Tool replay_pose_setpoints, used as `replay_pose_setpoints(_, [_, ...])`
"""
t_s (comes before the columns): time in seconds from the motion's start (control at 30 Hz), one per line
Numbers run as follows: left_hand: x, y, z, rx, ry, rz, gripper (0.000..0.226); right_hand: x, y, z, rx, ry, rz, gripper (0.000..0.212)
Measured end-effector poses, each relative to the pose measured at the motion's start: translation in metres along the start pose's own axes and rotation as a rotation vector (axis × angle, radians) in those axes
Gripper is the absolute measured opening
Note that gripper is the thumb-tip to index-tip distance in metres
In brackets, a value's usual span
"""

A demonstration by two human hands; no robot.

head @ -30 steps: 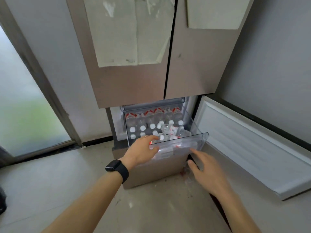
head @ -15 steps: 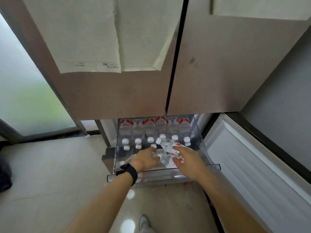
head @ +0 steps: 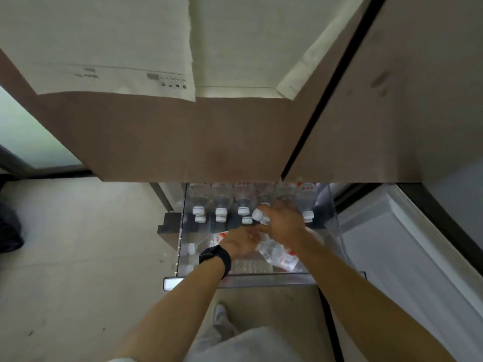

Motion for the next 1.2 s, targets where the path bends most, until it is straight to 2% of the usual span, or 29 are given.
replay_pose_setpoints(0.13, [0.002,0.01,0.008,-0.133,-0.061,0.066,0.034,0.007,-0.004,0.001,0.013,-0.024,0.013,0.048])
replay_pose_setpoints(0.23, [0.0,0.015,0.011,-0.225,-0.073,0.031,0.034,-0.007,-0.015,-0.003,0.255,-0.054,-0.039,0.044])
replay_pose_setpoints(0.33, [-0.006,0.009,0.001,-0.256,0.0,-0.047,0.026,-0.042,-0.033,-0.021,0.481,-0.024,-0.15,0.037])
replay_pose_setpoints(0.47, [-0.028,-0.015,-0.042,-0.131,0.165,-0.17,0.01,-0.101,-0.055,-0.067,0.583,0.105,-0.274,0.031])
replay_pose_setpoints(0.57, [-0.051,-0.025,-0.096,0.047,0.34,-0.242,0.019,-0.136,-0.066,-0.09,0.642,0.161,-0.389,0.036])
replay_pose_setpoints(0.7, [-0.069,-0.021,-0.145,0.33,0.478,-0.264,0.026,-0.163,-0.061,-0.101,0.605,0.236,-0.521,0.028])
replay_pose_setpoints(0.83, [-0.068,-0.015,-0.139,0.092,0.431,-0.256,0.021,-0.161,-0.031,-0.108,0.5,0.286,-0.511,0.042])
replay_pose_setpoints(0.97, [-0.069,0.003,-0.119,-0.19,0.377,-0.283,0.015,-0.158,-0.011,-0.124,0.723,0.28,-0.565,0.042])
replay_pose_setpoints(1.1, [-0.074,0.032,-0.105,-0.428,0.285,-0.147,0.015,-0.155,0.013,-0.131,0.855,0.228,-0.443,0.05])
replay_pose_setpoints(1.2, [-0.065,0.046,-0.095,-0.443,0.274,-0.141,0.033,-0.157,0.022,-0.128,0.838,0.173,-0.369,0.063])
Point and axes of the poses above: each hand's wrist, its own x-axis towards the middle knuckle, its own y-axis out of the palm, z = x × y, the point moved 9 cm from there along x, towards the middle knuckle, and after that the axes turned 9 degrees about -y, right-handed, at the moved point
